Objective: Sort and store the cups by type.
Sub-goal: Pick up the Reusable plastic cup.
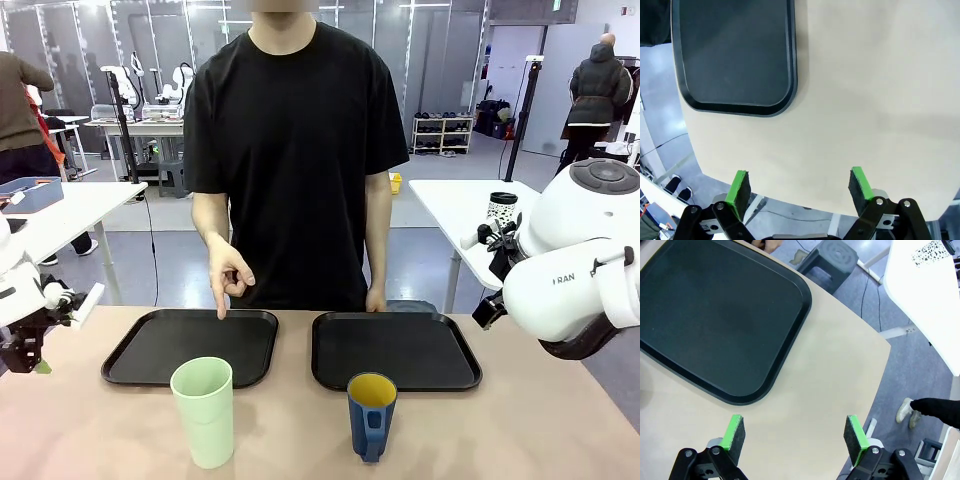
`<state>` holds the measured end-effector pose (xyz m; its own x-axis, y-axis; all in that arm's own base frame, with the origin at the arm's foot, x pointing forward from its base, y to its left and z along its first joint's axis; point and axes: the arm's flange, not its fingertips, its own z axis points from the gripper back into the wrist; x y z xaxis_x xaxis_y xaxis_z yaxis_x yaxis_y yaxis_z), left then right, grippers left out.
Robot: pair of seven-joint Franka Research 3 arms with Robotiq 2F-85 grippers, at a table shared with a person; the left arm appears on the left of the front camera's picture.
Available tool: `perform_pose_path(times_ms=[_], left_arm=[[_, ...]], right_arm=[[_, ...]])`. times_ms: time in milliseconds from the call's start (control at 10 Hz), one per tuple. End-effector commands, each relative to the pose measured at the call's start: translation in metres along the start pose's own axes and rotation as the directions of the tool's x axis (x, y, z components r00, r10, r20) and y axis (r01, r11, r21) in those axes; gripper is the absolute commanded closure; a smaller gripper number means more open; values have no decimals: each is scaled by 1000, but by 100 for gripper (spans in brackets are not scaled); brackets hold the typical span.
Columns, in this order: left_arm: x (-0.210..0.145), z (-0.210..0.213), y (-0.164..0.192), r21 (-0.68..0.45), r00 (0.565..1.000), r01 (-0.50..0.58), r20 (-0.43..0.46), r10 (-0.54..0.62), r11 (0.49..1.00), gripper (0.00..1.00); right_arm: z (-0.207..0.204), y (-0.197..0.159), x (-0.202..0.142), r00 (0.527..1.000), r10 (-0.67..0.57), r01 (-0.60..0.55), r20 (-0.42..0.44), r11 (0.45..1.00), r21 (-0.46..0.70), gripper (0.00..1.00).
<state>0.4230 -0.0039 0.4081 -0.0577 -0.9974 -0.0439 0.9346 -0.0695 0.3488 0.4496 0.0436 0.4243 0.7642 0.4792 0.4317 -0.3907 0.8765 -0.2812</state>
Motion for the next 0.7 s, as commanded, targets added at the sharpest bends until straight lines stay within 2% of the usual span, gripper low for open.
perform_pose_path(times_ms=[0,300,600], left_arm=[[-1,1,0,3,1000,-8,18,8,1000,0],[2,0,0,0,1000,-10,8,10,1000,0],[16,-37,-8,25,965,-57,256,49,998,0]], right_arm=[[-1,0,0,1000,3,-3,3,1000,-1,0],[-1,0,0,1000,3,-3,3,1000,-1,0],[-1,0,0,1000,3,-3,3,1000,-1,0]])
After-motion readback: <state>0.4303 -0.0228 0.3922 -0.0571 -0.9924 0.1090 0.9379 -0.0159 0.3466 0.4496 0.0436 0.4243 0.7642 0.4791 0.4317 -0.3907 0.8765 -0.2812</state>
